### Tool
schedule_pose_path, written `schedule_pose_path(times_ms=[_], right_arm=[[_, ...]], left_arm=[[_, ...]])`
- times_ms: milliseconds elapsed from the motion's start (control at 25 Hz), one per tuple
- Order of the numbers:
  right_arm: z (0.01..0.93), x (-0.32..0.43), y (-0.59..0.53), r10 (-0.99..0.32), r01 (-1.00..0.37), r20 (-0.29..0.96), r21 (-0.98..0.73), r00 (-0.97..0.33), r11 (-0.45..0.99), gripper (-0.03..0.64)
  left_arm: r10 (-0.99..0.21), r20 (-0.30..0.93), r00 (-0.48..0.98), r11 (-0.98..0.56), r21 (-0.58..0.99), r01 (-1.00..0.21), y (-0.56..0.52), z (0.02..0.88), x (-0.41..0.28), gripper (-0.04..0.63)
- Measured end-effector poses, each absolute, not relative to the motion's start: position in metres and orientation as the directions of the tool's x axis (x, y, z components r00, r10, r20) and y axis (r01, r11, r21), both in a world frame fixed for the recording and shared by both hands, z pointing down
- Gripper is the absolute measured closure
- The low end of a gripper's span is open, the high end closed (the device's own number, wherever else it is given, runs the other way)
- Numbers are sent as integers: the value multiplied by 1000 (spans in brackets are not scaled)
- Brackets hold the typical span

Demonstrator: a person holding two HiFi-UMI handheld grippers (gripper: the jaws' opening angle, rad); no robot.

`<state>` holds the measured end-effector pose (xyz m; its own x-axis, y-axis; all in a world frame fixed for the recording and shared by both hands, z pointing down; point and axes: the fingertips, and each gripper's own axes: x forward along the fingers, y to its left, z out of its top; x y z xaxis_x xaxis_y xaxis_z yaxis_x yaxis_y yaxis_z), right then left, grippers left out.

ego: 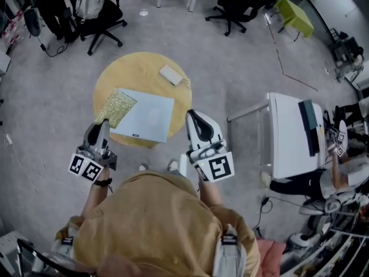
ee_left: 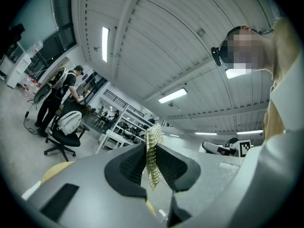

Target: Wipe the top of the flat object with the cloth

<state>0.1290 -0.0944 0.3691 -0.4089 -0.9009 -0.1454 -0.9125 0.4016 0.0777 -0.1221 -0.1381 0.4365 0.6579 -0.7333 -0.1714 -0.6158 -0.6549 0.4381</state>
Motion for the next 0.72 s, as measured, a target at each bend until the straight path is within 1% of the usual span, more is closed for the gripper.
schedule_pose_path(times_ms=[120,280,440,720], right_arm=[[362,121,-110,-889,-902,-153,68,-431,425,615],[368,130,-120,-875,-886,-143,50,-463,460,615],[368,124,-129,-862,-872,-134,42,-488,487,615],[366,128,-133,-845,-854,-128,33,-519,519,615]], left_arm=[[-742,-163,651,-643,449,-621,-143,434,-126,534],[-760,-137,636,-612,481,-628,-140,445,-110,532],[-771,-106,628,-588,499,-637,-144,454,-109,534],[-776,-27,630,-538,547,-641,-146,504,-95,534]])
